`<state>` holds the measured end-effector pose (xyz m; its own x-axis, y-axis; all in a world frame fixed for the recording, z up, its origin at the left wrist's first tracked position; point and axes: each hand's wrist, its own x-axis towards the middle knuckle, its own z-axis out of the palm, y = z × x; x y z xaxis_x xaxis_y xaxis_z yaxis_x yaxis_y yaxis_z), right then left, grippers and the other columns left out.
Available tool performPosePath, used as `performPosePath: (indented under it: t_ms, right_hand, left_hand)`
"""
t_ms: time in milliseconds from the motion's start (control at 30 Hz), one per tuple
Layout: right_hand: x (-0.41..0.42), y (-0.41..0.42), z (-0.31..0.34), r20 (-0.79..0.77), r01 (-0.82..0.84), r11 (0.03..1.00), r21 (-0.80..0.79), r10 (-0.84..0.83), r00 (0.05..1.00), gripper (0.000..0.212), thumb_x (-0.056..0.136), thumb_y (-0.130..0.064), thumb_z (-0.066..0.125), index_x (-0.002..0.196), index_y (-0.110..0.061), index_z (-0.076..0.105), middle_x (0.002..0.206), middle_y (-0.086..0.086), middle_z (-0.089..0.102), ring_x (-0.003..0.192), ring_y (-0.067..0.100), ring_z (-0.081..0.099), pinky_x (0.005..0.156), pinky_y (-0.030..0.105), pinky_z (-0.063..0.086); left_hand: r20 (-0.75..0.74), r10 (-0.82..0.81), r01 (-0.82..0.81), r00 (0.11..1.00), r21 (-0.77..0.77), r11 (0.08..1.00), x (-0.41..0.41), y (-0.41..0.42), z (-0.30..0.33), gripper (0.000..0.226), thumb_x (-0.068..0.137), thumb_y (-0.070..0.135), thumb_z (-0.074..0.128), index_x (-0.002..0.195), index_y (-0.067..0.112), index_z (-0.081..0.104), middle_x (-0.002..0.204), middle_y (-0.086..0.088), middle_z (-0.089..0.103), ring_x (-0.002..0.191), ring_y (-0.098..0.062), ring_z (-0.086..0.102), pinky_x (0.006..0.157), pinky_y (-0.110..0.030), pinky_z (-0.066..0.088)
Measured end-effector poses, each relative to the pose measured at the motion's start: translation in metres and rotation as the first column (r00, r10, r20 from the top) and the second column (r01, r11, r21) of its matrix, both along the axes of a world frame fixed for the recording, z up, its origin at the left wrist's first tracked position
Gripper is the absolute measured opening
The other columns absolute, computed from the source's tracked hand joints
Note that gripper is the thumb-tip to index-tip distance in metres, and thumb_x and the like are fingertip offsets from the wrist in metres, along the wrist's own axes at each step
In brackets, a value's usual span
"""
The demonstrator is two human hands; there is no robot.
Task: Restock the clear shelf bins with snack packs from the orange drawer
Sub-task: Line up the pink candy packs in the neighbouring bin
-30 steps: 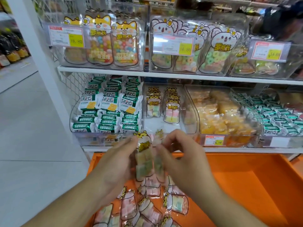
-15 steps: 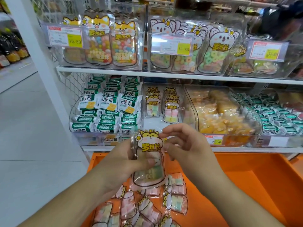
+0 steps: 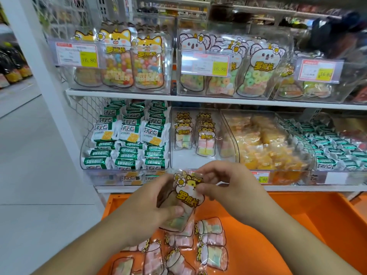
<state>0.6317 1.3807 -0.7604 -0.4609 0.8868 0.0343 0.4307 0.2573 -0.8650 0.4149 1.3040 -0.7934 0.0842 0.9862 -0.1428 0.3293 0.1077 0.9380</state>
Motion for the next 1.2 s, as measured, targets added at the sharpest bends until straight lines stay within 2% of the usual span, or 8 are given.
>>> performPosePath:
  t_ms: [100,233,333,533,600,733,967,1200]
  right_hand:
    - [-0.004,0.012,0.007,0.025,0.014,0.997,0.073,-0.016,1.0,0.019,0.083,-0.01,0.087,0.082,-0.025,0.076,0.074,-0.001,0.07,0.065,0.006,0.061,0.062,0.023,0.052]
    - [-0.009,0.039,0.019,-0.021,0.076,0.986,0.147,-0.073,0.997,0.02,0.086,-0.005,0.083,0.078,-0.021,0.074,0.07,0.007,0.065,0.058,0.009,0.057,0.056,0.024,0.05]
    - [-0.011,0.076,0.026,-0.089,0.182,0.959,0.219,-0.166,0.982,0.022,0.085,-0.001,0.083,0.077,-0.019,0.074,0.063,-0.003,0.06,0.058,0.01,0.055,0.062,0.035,0.055]
    - [-0.028,0.162,0.015,0.018,0.217,0.939,0.268,-0.23,0.973,0.019,0.083,-0.003,0.083,0.076,-0.018,0.073,0.063,-0.008,0.066,0.056,0.008,0.06,0.06,0.026,0.052]
    - [-0.038,0.183,0.007,0.061,0.209,0.946,0.249,-0.231,0.971,0.02,0.085,-0.004,0.082,0.077,-0.018,0.072,0.067,-0.004,0.067,0.056,0.011,0.06,0.056,0.025,0.051]
    - [-0.061,0.205,-0.01,0.223,0.098,0.977,0.189,-0.139,0.965,0.015,0.09,-0.009,0.078,0.085,-0.019,0.069,0.079,-0.002,0.069,0.06,0.01,0.06,0.051,0.018,0.048]
    - [-0.094,0.233,-0.044,0.323,0.004,0.929,0.371,-0.133,0.937,0.015,0.089,-0.011,0.076,0.091,-0.023,0.068,0.09,-0.003,0.069,0.076,0.008,0.061,0.058,0.009,0.042]
    - [-0.091,0.243,-0.064,0.275,0.019,0.864,0.503,-0.181,0.944,0.019,0.087,-0.02,0.079,0.102,-0.024,0.069,0.095,-0.008,0.066,0.088,0.013,0.06,0.071,0.026,0.044]
  left_hand:
    - [-0.08,0.008,-0.002,0.997,0.069,0.998,0.0,0.009,0.002,0.052,0.089,0.031,0.081,0.133,0.048,0.057,0.131,0.028,0.066,0.127,0.003,0.059,0.117,-0.039,0.042]
    - [-0.218,0.095,-0.055,0.971,0.181,0.982,-0.001,0.027,0.012,0.06,0.083,0.063,0.07,0.136,0.057,0.041,0.133,0.046,0.047,0.123,0.024,0.046,0.106,-0.01,0.036]
    - [-0.514,0.107,0.017,0.851,0.231,0.973,-0.012,0.04,0.005,0.079,0.094,0.069,0.054,0.158,0.051,0.012,0.15,0.038,0.02,0.138,0.009,0.029,0.113,-0.02,0.025]
    - [-0.802,0.012,0.228,0.597,0.183,0.956,-0.025,0.057,-0.028,0.088,0.106,0.054,0.043,0.157,0.045,-0.028,0.158,0.031,-0.04,0.147,0.004,-0.036,0.12,-0.029,-0.021]
    - [-0.828,0.048,0.277,0.558,0.24,0.93,-0.03,0.062,-0.042,0.094,0.099,0.05,0.056,0.164,0.039,-0.011,0.168,0.023,-0.027,0.153,-0.001,-0.028,0.124,-0.028,-0.015]
    - [-0.881,0.018,0.345,0.473,0.204,0.916,-0.036,0.068,-0.058,0.104,0.057,0.048,0.085,0.15,0.019,0.049,0.167,0.001,0.035,0.152,-0.021,0.029,0.119,-0.041,0.015]
    - [-0.871,0.099,0.351,0.482,0.295,0.889,-0.035,0.071,-0.063,0.093,0.053,0.039,0.086,0.14,0.024,0.058,0.159,0.005,0.045,0.147,-0.018,0.035,0.117,-0.041,0.023]
    - [-0.852,0.117,0.339,0.511,0.325,0.883,-0.032,0.075,-0.067,0.097,0.045,0.027,0.091,0.136,0.023,0.059,0.156,0.005,0.047,0.146,-0.019,0.037,0.121,-0.037,0.01]
